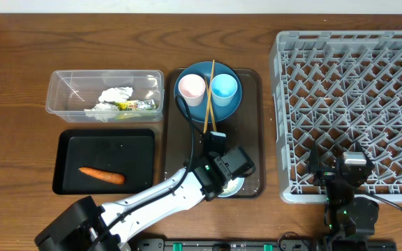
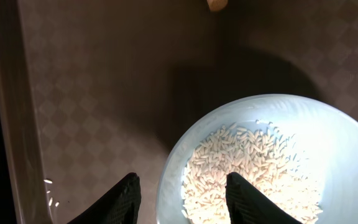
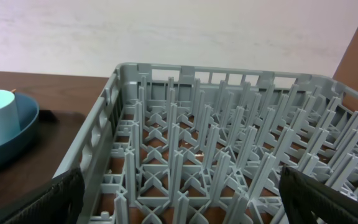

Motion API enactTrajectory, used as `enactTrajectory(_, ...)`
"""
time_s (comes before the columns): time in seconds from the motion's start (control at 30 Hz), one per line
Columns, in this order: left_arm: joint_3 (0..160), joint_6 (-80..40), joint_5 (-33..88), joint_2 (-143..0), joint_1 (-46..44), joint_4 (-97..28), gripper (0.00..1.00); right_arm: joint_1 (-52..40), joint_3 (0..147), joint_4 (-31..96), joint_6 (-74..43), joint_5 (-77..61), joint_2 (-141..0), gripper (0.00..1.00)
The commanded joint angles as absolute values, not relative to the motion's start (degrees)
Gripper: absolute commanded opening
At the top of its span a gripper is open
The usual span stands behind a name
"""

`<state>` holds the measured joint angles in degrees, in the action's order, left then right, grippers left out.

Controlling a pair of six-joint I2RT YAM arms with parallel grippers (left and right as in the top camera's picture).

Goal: Sort waste into correct bins and load items into the dishwasher rack
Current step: 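Lower the left gripper and grasp the rim of the rice bowl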

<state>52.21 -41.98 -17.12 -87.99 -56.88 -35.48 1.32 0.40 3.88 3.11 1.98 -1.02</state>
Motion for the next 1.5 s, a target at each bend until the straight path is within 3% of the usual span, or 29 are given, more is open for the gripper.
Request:
enactTrajectory(0.0,51.03,-42.52,-18.72,-88.92,-56.82,-35.48,0.47,1.43,0.32,4.08,2.2,2.37,-0.89,0.99)
enactTrajectory(0.1,50.83,-42.74,-18.74,-89.27,-56.82,-35.66,0.45,1.43,0.32,4.08,2.2,2.37,-0.89,0.99)
enactTrajectory(0.2,50.83,-42.76,-18.7,-89.27,-56.82,-35.68,0.37,1.43,0.32,4.08,2.2,2.37,-0.89,0.99)
enactTrajectory(1.0,49.65,-42.74,-18.74,-89.93,-56.82,-35.73,0.36,1.43,0.32,4.1,2.2,2.37,-0.89,0.99)
enactTrajectory(1.1,49.06,-42.74,-18.74,-89.93,-56.82,-35.51,0.29,1.43,0.32,4.08,2.2,2.37,-0.89,0.99)
enactTrajectory(1.27,47.88,-42.81,-18.74,-89.93,-56.82,-35.24,0.28,1.43,0.32,4.08,2.2,2.35,-0.89,0.99)
enactTrajectory(1.47,47.75,-43.57,-18.94,-89.93,-56.8,-34.79,0.14,1.43,0.32,4.08,2.2,2.37,-0.89,0.99)
